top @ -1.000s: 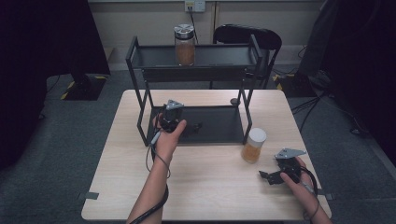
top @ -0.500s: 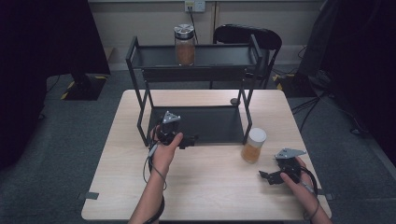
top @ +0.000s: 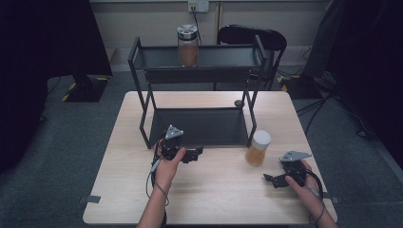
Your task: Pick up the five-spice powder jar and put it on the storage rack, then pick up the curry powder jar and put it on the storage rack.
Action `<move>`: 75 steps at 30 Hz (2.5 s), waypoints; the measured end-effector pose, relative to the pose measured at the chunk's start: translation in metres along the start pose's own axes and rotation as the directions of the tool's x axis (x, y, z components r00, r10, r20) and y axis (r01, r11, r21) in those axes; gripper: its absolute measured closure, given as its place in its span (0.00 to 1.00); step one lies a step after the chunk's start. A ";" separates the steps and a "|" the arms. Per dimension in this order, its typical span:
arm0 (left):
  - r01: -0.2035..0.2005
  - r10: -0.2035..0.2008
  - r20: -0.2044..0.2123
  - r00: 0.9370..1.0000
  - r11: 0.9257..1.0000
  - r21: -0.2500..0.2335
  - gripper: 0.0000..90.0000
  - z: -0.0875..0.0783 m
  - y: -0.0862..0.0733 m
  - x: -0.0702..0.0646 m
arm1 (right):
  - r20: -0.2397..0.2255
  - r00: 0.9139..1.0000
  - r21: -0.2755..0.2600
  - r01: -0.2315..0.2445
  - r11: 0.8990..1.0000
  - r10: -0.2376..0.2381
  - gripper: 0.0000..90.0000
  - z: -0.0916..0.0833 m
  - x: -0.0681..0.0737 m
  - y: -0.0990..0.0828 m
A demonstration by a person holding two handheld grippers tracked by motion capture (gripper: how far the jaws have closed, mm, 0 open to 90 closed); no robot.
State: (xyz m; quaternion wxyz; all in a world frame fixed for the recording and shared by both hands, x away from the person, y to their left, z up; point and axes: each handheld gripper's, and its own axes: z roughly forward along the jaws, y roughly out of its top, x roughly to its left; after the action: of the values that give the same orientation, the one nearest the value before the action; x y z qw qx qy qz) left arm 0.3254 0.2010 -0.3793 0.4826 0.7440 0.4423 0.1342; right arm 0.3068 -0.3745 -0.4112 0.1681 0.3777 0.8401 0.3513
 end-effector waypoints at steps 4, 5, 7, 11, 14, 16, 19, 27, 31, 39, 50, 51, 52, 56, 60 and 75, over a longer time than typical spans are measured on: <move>-0.008 0.008 -0.010 1.000 1.000 0.007 0.02 -0.001 -0.007 -0.004 | 0.000 1.000 0.000 0.000 1.000 0.000 0.00 0.000 0.000 0.000; -0.012 0.013 -0.012 1.000 1.000 0.010 0.02 -0.002 -0.008 -0.004 | 0.000 1.000 0.000 0.000 1.000 0.000 0.00 0.000 0.000 0.000; -0.018 0.018 -0.016 1.000 1.000 0.010 0.02 -0.003 -0.012 -0.006 | 0.000 1.000 0.000 0.000 1.000 0.000 0.00 0.000 0.000 0.000; -0.026 0.026 -0.014 1.000 0.999 0.020 0.02 -0.005 -0.020 -0.008 | 0.000 1.000 0.000 0.000 1.000 0.000 0.00 0.000 0.000 0.000; -0.030 0.031 -0.014 0.999 0.999 0.032 0.02 -0.006 -0.026 -0.010 | 0.000 1.000 0.000 0.000 1.000 0.000 0.00 0.000 0.000 0.000; -0.037 0.038 -0.020 0.999 0.999 0.038 0.02 -0.006 -0.028 -0.011 | 0.000 1.000 0.000 0.000 1.000 0.000 0.00 0.000 0.000 0.000; -0.057 0.059 -0.028 0.998 0.996 0.067 0.02 -0.007 -0.032 -0.014 | 0.000 1.000 0.000 0.000 1.000 0.000 0.00 0.000 0.000 0.000; -0.077 0.080 -0.027 0.996 0.992 0.104 0.02 -0.010 -0.043 -0.016 | 0.000 1.000 0.000 0.000 1.000 0.000 0.00 0.000 0.000 0.000; -0.080 0.083 -0.021 0.996 0.990 0.117 0.02 -0.011 -0.047 -0.016 | 0.000 1.000 0.000 0.000 1.000 0.000 0.00 0.000 0.000 0.000; -0.094 0.101 -0.034 0.994 0.983 0.154 0.02 -0.012 -0.053 -0.016 | 0.000 1.000 0.000 0.000 1.000 0.000 0.00 0.000 0.000 0.000; -0.136 0.150 -0.059 0.987 0.970 0.204 0.01 -0.009 -0.059 -0.023 | 0.000 1.000 0.000 0.000 1.000 0.000 0.00 0.000 0.000 0.000; -0.150 0.166 -0.059 0.984 0.966 0.211 0.01 -0.008 -0.059 -0.024 | 0.000 1.000 0.000 0.000 1.000 0.000 0.00 0.000 0.000 0.000; -0.166 0.183 -0.061 0.981 0.962 0.219 0.01 -0.008 -0.058 -0.026 | 0.000 1.000 0.000 0.000 1.000 0.000 0.00 0.000 0.000 0.000; -0.190 0.212 -0.070 0.975 0.953 0.234 0.00 -0.006 -0.057 -0.031 | 0.000 1.000 0.000 0.000 1.000 0.000 0.00 0.000 0.000 0.000; -0.191 0.212 -0.069 0.975 0.953 0.234 0.00 -0.006 -0.057 -0.031 | 0.000 1.000 0.001 0.000 1.000 0.000 0.00 0.000 0.000 0.000; -0.191 0.212 -0.069 0.975 0.954 0.233 0.00 -0.006 -0.057 -0.031 | 0.001 1.000 0.004 0.000 1.000 0.000 0.00 0.000 0.000 0.001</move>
State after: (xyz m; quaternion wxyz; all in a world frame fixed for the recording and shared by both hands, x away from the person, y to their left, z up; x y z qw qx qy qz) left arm 0.2737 0.1881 -0.4174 0.3579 0.8279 0.3985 0.1665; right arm 0.3066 -0.3741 -0.4105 0.1677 0.3781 0.8407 0.3495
